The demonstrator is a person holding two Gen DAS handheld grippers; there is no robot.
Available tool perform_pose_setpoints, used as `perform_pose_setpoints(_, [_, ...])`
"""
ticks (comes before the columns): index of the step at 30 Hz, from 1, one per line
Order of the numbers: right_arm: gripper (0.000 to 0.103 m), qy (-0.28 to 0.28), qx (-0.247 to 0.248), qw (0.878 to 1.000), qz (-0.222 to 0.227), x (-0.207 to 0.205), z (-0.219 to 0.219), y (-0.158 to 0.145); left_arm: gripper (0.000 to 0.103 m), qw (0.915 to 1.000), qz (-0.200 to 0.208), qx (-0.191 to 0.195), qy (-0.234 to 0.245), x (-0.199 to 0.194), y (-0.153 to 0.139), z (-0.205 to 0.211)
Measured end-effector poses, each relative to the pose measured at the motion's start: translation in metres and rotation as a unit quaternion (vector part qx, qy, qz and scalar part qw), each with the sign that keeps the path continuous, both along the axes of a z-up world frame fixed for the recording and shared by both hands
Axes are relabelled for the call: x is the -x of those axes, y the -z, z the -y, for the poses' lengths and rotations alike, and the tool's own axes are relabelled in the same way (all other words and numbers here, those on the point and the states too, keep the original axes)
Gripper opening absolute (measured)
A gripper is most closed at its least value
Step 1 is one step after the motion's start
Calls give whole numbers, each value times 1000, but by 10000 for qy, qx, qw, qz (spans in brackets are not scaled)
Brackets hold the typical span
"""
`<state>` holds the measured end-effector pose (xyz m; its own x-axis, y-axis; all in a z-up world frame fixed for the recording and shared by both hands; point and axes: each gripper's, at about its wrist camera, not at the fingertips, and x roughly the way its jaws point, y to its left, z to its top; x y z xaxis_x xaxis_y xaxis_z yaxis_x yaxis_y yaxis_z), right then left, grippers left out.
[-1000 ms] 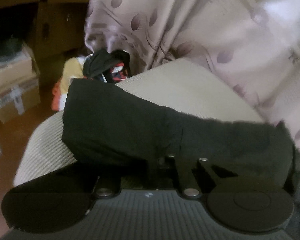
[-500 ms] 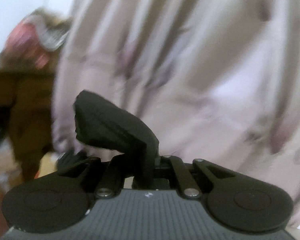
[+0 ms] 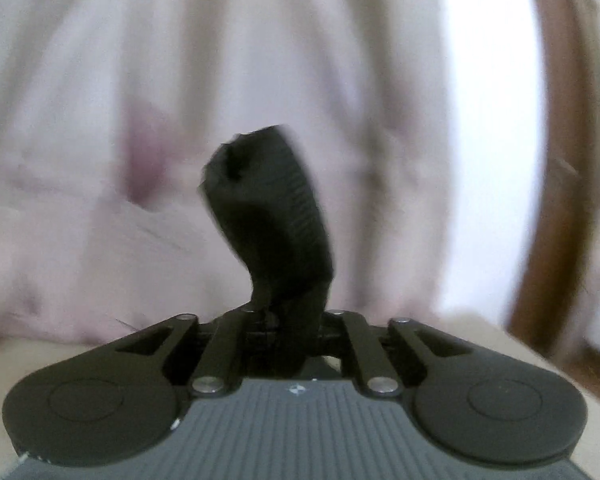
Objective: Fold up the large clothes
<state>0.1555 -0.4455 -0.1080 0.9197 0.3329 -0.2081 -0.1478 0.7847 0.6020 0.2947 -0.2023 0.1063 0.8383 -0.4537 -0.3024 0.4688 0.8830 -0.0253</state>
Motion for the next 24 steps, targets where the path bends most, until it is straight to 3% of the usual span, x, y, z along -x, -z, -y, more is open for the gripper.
perform_pose_setpoints(1, [88,83,-104,9999,-21,2,10,2,26,9998,-42,-109,189,-1,13,12])
perform_pose_setpoints(2, [88,123,-194,9997,-50,3,19,5,38,9991,-42,-249,354,0,27,22])
perform_pose_setpoints(3, [88,162,-260,9995,-82,5,26,6,61,9985,-18,-380,397,2,39,29])
perform_pose_setpoints(5, [88,280,-333,9990,-85,10,40,10,89,9982,106,-509,282,10,54,29])
perform_pose_setpoints(7, [88,344,-353,9988,-75,14,48,10,100,9988,291,-373,152,19,62,17])
perform_pose_setpoints(9, [88,383,-389,9985,-52,14,56,7,103,9992,214,-349,-12,27,65,0])
perform_pose_setpoints(13, [88,370,-427,9984,-9,0,67,-4,103,9983,-403,-1,-423,46,80,-53])
perform_pose_setpoints(15, [95,272,-411,9988,-19,-15,70,-14,103,9946,-676,16,-784,51,91,-77])
perform_pose_setpoints(19, [96,428,359,9983,-186,-59,67,-28,103,9820,-1390,411,-1211,64,113,-126])
perform_pose_setpoints(21, [96,443,625,9951,-628,-91,69,-23,103,9769,-1577,535,-1337,75,123,-145])
perform_pose_setpoints(24, [94,111,495,9911,-1234,-134,65,-4,103,9736,-1677,444,-1485,87,134,-160])
